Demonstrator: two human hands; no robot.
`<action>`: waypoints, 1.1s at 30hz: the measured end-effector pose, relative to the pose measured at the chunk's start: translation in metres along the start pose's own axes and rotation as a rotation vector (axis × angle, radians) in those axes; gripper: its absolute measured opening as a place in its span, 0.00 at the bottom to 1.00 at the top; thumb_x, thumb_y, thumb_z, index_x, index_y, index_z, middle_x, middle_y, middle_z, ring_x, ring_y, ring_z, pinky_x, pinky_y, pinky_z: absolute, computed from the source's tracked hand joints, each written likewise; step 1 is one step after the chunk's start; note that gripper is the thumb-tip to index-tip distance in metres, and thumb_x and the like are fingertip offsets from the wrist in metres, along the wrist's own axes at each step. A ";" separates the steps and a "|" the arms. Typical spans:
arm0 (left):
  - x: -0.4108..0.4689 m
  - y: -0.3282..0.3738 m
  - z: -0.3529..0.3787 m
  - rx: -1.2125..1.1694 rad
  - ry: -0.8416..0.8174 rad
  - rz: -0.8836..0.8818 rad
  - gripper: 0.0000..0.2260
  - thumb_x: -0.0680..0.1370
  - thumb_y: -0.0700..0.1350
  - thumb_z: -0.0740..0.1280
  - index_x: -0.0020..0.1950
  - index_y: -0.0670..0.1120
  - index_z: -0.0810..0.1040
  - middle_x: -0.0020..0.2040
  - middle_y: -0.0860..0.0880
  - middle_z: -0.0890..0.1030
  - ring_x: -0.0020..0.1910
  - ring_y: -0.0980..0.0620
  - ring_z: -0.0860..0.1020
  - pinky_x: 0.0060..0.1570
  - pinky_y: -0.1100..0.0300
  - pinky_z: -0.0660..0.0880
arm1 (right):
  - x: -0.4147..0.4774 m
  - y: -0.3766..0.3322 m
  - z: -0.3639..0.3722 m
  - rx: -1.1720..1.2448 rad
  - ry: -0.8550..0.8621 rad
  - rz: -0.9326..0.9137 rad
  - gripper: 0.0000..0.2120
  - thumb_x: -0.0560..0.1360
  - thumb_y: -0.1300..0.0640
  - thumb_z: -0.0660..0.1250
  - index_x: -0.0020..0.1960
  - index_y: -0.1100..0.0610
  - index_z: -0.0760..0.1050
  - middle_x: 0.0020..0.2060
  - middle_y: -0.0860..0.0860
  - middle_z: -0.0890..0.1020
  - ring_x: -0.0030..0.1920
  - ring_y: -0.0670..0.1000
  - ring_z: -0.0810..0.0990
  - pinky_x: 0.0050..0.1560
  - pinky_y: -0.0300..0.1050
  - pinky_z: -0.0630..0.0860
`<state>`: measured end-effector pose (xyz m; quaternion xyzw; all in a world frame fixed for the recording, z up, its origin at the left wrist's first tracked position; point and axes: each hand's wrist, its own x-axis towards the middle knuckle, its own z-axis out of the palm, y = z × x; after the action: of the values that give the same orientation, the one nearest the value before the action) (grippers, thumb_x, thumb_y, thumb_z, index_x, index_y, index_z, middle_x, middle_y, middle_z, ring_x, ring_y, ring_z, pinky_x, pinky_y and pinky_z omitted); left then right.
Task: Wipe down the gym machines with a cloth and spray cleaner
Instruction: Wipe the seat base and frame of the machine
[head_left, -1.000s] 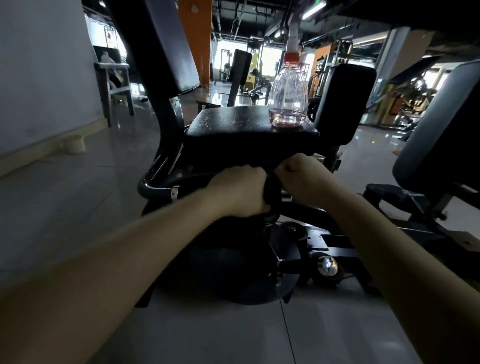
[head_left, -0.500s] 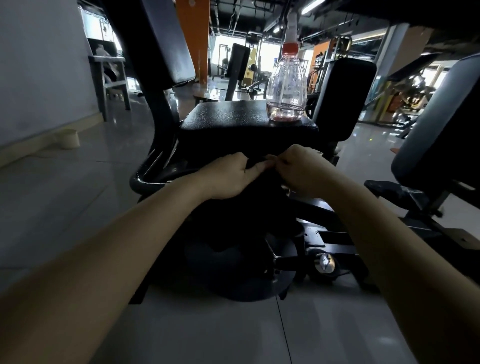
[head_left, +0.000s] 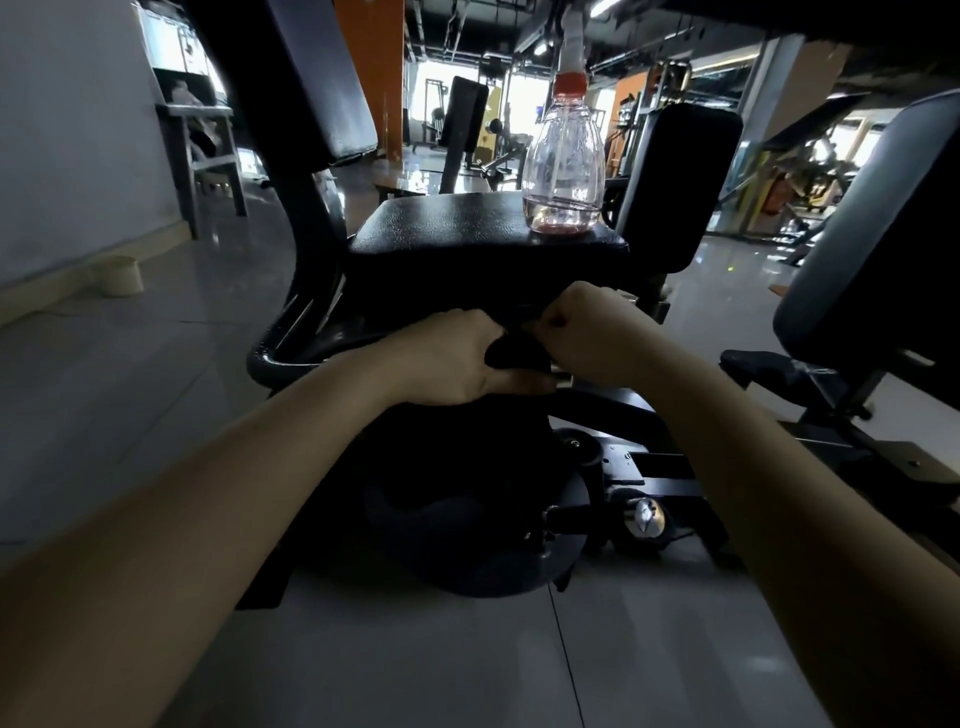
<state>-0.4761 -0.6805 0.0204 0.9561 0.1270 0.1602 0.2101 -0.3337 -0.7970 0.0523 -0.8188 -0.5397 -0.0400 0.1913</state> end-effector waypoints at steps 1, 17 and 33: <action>0.001 -0.001 0.000 -0.026 0.010 0.011 0.29 0.69 0.76 0.64 0.37 0.49 0.78 0.31 0.52 0.79 0.30 0.56 0.77 0.36 0.56 0.73 | 0.000 0.000 0.000 0.012 -0.003 0.005 0.16 0.78 0.50 0.65 0.32 0.52 0.75 0.31 0.49 0.80 0.36 0.52 0.80 0.39 0.47 0.77; -0.025 -0.017 -0.004 0.347 0.126 0.055 0.15 0.71 0.59 0.76 0.50 0.54 0.77 0.41 0.56 0.81 0.43 0.54 0.81 0.40 0.64 0.71 | 0.001 -0.002 -0.003 0.049 -0.061 0.044 0.13 0.78 0.45 0.65 0.34 0.38 0.78 0.22 0.40 0.76 0.31 0.49 0.76 0.44 0.51 0.79; -0.033 -0.023 0.014 0.144 0.374 0.188 0.22 0.78 0.71 0.58 0.49 0.54 0.79 0.39 0.54 0.81 0.39 0.54 0.81 0.40 0.57 0.75 | 0.000 -0.004 -0.008 -0.013 0.067 0.002 0.15 0.76 0.50 0.68 0.36 0.59 0.79 0.29 0.54 0.79 0.33 0.56 0.79 0.36 0.48 0.78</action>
<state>-0.5059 -0.6756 -0.0098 0.9299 0.0850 0.3441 0.0984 -0.3357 -0.7983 0.0606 -0.8189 -0.5318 -0.0706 0.2039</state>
